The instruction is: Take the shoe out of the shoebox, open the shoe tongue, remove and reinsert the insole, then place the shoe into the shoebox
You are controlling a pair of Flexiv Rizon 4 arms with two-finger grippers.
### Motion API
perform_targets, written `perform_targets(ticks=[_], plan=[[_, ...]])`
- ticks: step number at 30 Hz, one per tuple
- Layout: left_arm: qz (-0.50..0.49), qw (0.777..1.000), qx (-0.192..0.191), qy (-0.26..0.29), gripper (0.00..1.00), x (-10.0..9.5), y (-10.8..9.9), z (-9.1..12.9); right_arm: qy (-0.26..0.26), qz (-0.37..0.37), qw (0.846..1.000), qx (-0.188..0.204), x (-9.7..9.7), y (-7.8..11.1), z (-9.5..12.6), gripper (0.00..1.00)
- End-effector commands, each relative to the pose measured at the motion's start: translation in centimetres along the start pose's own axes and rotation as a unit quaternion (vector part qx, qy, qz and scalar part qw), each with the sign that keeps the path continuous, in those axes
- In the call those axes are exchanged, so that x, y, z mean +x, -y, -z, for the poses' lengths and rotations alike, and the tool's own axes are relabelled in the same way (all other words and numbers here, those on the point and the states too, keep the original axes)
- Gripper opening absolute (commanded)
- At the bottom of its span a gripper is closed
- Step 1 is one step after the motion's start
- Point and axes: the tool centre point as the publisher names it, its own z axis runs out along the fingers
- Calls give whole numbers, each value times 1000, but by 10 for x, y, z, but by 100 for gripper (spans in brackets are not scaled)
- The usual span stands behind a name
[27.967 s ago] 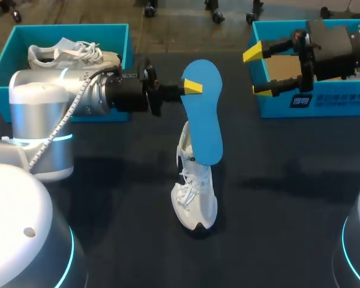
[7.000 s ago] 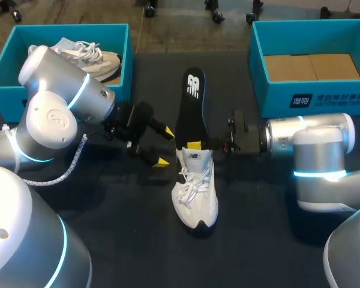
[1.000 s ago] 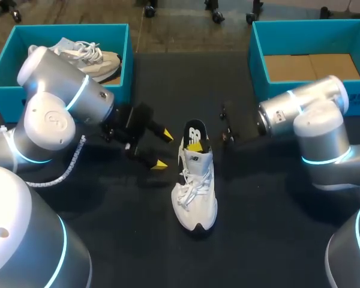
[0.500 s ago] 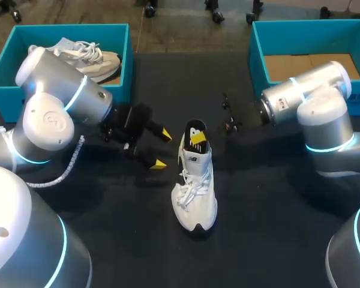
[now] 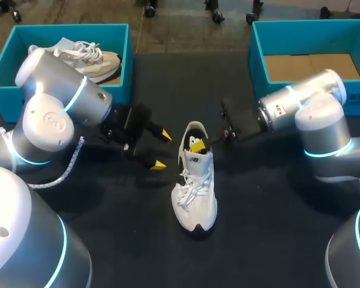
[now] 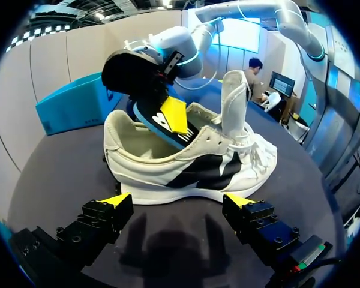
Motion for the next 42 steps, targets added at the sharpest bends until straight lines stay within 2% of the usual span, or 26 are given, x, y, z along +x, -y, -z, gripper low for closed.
perform_targets(ticks=[1, 3, 6, 13, 25, 42], plan=[[0, 1000, -1, 0, 100, 1, 0, -1, 1, -3, 1000, -8, 0, 11, -7, 0], [-1, 1000, -1, -1, 100, 1, 0, -1, 1, -6, 1000, -9, 0, 12, -8, 0], [-3, 1000, -1, -1, 100, 1, 1, -1, 3, -3, 1000, -10, 1, 9, -9, 18], [-6, 1000, 2, -1, 100, 1, 2, 1, 14, 8, 1000, -5, 6, 0, -4, 32], [-6, 1000, 3, -1, 100, 1, 1, 3, 35, 27, 999, 4, 20, -16, 3, 41], [-1, 1000, 2, 1, 100, 3, -4, 5, 44, 58, 997, 13, 21, -39, 8, 45]])
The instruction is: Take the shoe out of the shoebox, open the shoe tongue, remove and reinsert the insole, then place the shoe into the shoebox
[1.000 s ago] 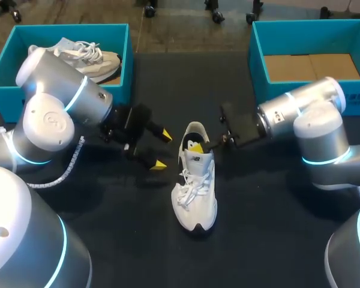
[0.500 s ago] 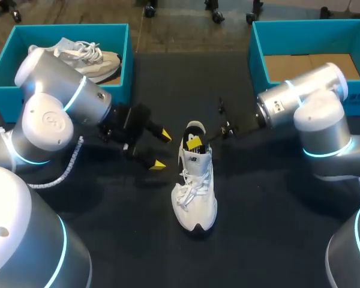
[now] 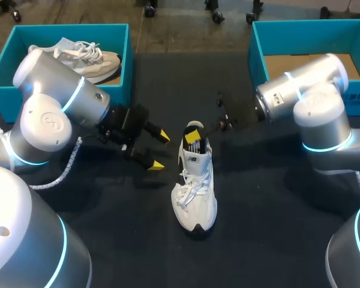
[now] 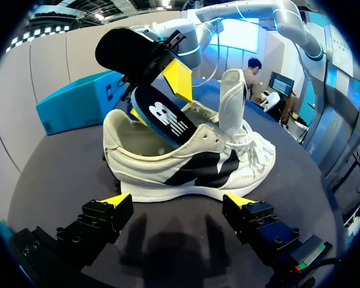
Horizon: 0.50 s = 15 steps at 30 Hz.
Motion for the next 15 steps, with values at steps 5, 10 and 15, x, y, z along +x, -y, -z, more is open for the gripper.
perform_targets(ticks=[5, 10, 15], plan=[[0, 1000, 0, 3, 100, 2, -1, 3, 10, 12, 1000, 11, 3, -17, 8, 46], [1, 1000, -1, 2, 100, 5, -2, 5, 18, 29, 999, 8, 4, -28, 14, 47], [-3, 1000, -1, 0, 100, 7, 0, 8, 24, 42, 999, 4, 3, -37, 19, 47]])
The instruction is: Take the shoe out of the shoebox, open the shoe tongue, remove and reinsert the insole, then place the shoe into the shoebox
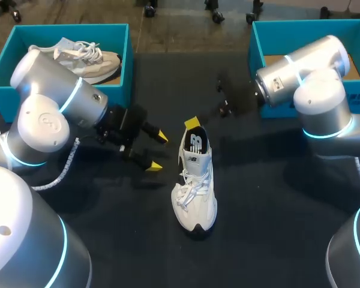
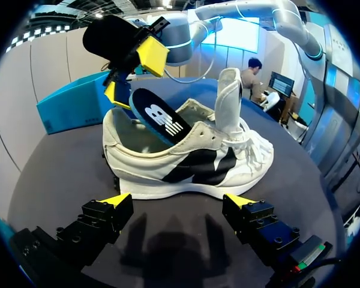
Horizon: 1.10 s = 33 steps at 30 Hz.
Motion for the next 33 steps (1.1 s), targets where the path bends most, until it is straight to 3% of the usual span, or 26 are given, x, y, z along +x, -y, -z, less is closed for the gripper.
perform_targets(ticks=[1, 10, 22, 29, 32, 33], plan=[[-4, 1000, 0, 1, 100, 3, 3, 7, 7, 8, 1000, -1, 2, -7, 5, 47], [-9, 1000, -9, -5, 100, 6, 7, 19, 38, 52, 997, -38, 12, -28, 27, 48], [-28, 1000, -7, 0, 100, 6, 21, 51, 53, 50, 994, -79, 18, -20, 35, 43], [-37, 999, -12, 8, 100, 1, 23, 70, 70, 33, 991, -107, 18, -9, 38, 17], [-42, 999, -16, 9, 100, -1, 23, 80, 79, 21, 990, -116, 20, -4, 38, 0], [-44, 999, -18, 7, 100, -1, 23, 82, 81, 18, 989, -120, 20, -3, 38, 0]])
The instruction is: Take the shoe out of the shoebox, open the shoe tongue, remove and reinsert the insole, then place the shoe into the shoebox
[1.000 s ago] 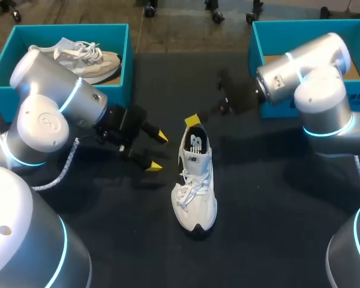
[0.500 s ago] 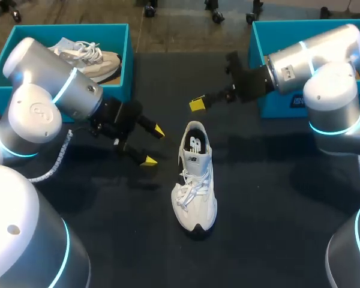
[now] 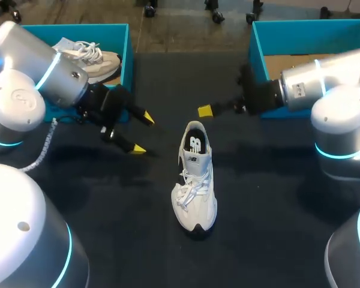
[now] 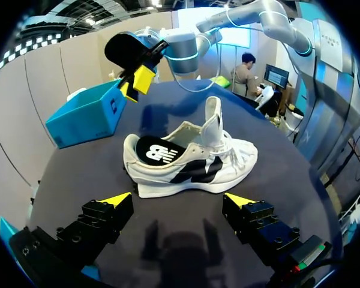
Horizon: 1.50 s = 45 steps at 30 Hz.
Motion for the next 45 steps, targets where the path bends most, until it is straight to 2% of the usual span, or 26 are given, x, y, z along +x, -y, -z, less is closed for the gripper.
perform_targets(ticks=[1, 5, 10, 17, 19, 33, 34, 35, 36, 39, 42, 43, 45], plan=[[-4, 1000, -7, -3, 100, 2, 0, 15, 20, -10, 1000, -22, 8, 10, 2, 0], [-8, 1000, -13, -5, 100, 0, -3, 27, 46, -33, 998, -28, 9, 16, 3, 0], [-10, 1000, -15, -7, 100, -3, -9, 41, 103, -62, 992, -26, 14, 21, 6, 0], [-16, 1000, -24, -6, 100, -8, -19, 57, 189, -92, 978, -8, 21, 19, 5, 0], [-13, 1000, -25, 4, 100, -10, -21, 62, 183, -78, 980, -20, 23, 14, 1, 0], [-13, 1000, -25, 4, 100, -10, -21, 62, 183, -78, 980, -20, 23, 14, 1, 0], [-13, 1000, -25, 4, 100, -10, -21, 62, 201, -90, 975, -32, 19, 14, -4, 0], [-13, 1000, -25, 4, 100, -10, -21, 62, 238, -110, 965, -16, 14, 15, -7, 0], [-13, 1000, -25, 4, 100, -10, -21, 62, 243, -110, 964, -27, 12, 15, -9, 0], [-13, 1000, -25, 4, 100, -10, -21, 62, 319, -151, 935, -20, 7, 19, -11, 0], [-13, 1000, -25, 4, 100, -10, -21, 62, 372, -172, 912, -11, 5, 20, -14, 0], [-13, 1000, -25, 4, 100, -10, -21, 62, 377, -171, 910, -10, 5, 19, -16, 0], [-13, 1000, -25, 4, 100, -10, -21, 62, 405, -185, 896, -7, 5, 20, -18, 0]])
